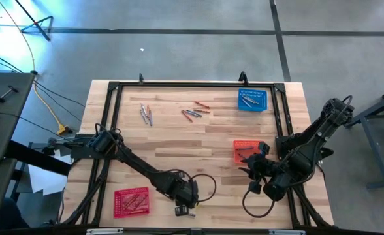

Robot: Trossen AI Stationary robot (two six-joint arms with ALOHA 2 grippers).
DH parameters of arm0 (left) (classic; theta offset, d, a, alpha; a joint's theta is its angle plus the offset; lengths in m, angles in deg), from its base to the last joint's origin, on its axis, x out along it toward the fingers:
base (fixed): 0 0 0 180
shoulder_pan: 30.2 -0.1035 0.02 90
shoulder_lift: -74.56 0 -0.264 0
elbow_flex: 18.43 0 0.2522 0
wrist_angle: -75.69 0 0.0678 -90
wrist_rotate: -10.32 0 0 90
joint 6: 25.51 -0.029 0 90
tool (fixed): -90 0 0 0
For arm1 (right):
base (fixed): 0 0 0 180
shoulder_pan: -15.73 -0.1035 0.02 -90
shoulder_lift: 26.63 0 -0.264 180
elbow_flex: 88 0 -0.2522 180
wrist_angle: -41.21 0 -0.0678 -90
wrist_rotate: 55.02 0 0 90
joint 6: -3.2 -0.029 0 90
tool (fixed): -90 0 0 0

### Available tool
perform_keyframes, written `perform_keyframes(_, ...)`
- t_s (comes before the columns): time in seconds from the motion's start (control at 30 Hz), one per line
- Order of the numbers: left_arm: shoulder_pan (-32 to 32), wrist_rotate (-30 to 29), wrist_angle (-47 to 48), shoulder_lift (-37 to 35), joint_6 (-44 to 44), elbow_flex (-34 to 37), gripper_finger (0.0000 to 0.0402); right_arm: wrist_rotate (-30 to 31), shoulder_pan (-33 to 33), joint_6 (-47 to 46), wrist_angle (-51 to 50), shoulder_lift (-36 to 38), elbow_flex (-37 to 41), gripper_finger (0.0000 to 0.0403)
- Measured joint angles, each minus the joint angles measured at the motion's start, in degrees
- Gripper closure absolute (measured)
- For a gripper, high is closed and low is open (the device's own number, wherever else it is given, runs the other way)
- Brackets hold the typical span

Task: Sort crayons
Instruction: Put the gray crayon into the blue bin

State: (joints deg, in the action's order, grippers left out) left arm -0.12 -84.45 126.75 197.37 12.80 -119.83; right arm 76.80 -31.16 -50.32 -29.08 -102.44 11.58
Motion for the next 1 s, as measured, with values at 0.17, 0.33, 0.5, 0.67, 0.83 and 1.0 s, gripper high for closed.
perform_keyframes(0.17,0.0,0.2,0.2,1.3,-0.7,0.0,0.0271,0.0,0.0,0.0,0.0,0.0,0.0,0.0289)
perform_keyframes(0.33,0.0,-0.4,0.5,1.9,-1.1,0.0,0.0271,0.0,0.0,0.0,0.0,0.0,0.0,0.0289)
perform_keyframes(0.5,-0.5,-0.7,3.3,1.9,-1.1,-2.9,0.0271,0.0,0.0,-0.3,0.0,0.0,0.0,0.0289)
perform_keyframes(0.67,0.0,0.7,2.9,2.1,-7.4,-8.1,0.0271,0.0,0.0,-0.4,0.0,0.0,0.0,0.0289)
perform_keyframes(0.83,2.3,1.3,1.8,2.3,-13.2,-9.8,0.0271,0.0,0.0,-0.4,0.0,0.0,0.0,0.0289)
perform_keyframes(1.0,2.6,0.8,2.1,3.9,-13.6,-9.5,0.0271,0.0,0.0,-0.4,0.0,0.0,0.0,0.0289)
